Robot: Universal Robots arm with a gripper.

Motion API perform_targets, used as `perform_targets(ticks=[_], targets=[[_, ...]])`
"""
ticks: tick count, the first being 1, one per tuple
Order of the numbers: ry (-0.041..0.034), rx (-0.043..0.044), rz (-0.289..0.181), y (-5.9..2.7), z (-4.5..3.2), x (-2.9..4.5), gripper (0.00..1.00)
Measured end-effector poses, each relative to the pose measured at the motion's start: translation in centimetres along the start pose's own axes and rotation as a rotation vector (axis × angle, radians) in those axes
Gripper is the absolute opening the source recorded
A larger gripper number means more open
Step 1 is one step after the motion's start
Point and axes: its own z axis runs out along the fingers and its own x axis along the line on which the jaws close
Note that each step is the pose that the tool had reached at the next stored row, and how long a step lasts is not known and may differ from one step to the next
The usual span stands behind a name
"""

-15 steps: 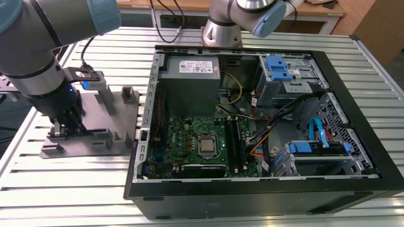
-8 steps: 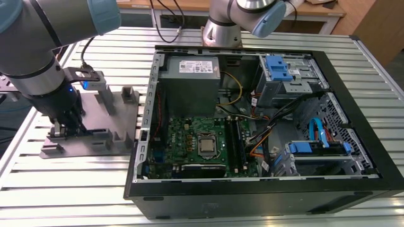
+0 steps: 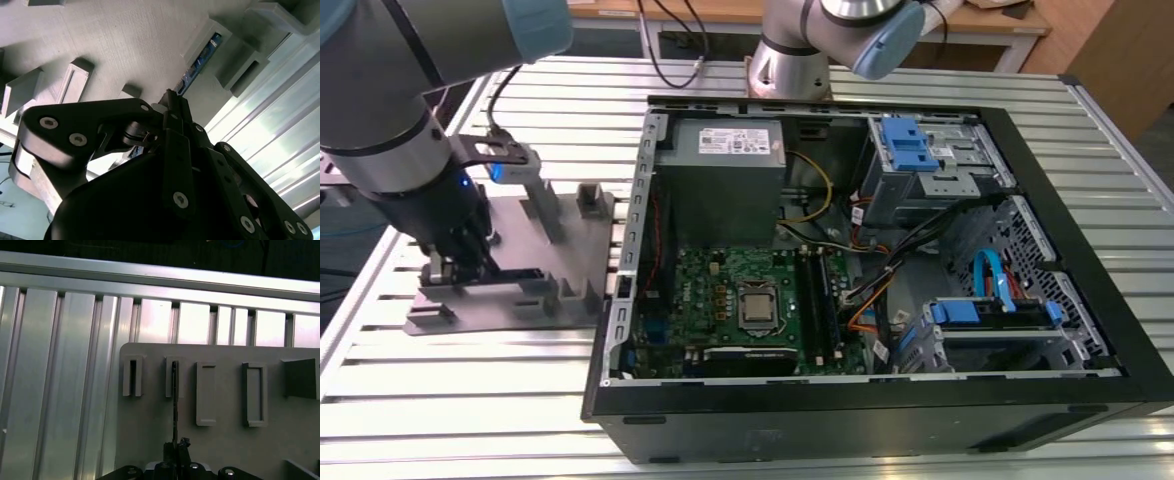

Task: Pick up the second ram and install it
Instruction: 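Pick up the second ram and move it above second insertion slot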

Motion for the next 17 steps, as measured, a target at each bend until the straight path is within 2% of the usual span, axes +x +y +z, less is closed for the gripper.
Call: perform_targets(ticks=[8, 17], targets=[[-0.0019, 0.0001, 0.0, 0.1, -2.4, -0.08, 0.11], [-0.002, 0.0001, 0.0, 0.16, -4.1, -0.14, 0.11]])
